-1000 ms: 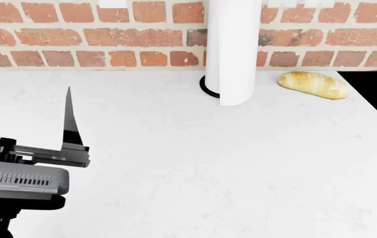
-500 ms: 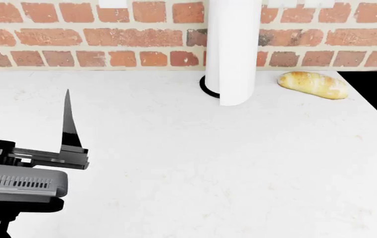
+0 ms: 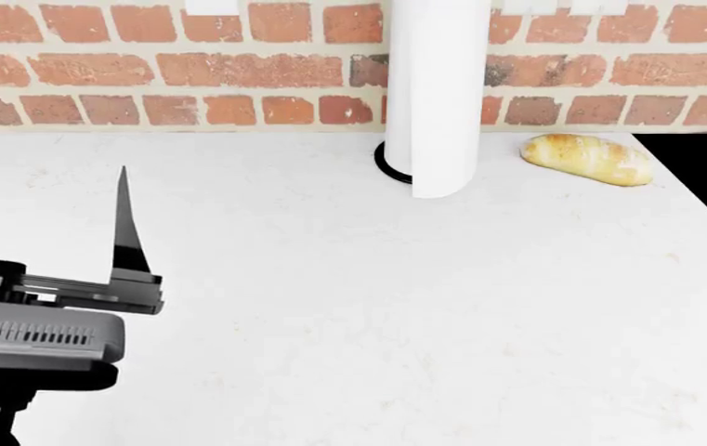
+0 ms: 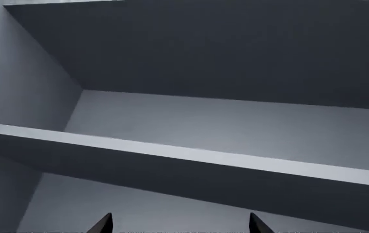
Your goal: A wet mug is on the counter and needs to be dried. Pick it up and place it upside down in the open cabinet.
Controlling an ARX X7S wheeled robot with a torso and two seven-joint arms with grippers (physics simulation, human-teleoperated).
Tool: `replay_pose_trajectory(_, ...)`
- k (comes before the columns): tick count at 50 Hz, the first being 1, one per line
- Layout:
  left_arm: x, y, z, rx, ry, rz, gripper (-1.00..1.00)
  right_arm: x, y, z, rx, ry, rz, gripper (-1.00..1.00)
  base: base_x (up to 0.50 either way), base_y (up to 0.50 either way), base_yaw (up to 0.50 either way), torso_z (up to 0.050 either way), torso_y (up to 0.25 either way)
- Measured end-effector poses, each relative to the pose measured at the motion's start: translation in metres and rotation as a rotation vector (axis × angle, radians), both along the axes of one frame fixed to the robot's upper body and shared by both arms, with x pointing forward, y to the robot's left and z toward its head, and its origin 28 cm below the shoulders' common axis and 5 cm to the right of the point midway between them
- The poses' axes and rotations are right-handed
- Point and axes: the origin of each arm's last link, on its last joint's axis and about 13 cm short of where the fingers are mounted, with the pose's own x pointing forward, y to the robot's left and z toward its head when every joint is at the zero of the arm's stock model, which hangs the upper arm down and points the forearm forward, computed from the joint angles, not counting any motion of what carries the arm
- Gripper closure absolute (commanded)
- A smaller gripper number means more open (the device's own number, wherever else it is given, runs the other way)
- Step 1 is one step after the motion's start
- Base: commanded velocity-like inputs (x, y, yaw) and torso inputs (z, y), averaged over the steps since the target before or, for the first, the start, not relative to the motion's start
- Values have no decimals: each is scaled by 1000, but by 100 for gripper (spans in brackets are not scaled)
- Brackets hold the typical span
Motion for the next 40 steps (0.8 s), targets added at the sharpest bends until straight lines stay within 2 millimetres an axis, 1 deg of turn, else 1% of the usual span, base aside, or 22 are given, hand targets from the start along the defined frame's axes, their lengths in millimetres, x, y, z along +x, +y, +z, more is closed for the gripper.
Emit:
replay_pose_trajectory(16, 0, 2, 3, 4, 2, 15, -100, -14, -2, -12, -10, 26, 63, -100, 0, 0, 0, 0, 0)
replay_pose_trajectory(29, -1, 4, 4, 8, 0, 23, -100, -19, -1, -34, -19, 62, 108, -100, 0, 0, 0, 0, 0)
replay_pose_trajectory(40, -1, 4, 4, 11, 0, 25, -100, -25, 3, -49, -32, 91, 174, -100, 0, 0, 0, 0, 0)
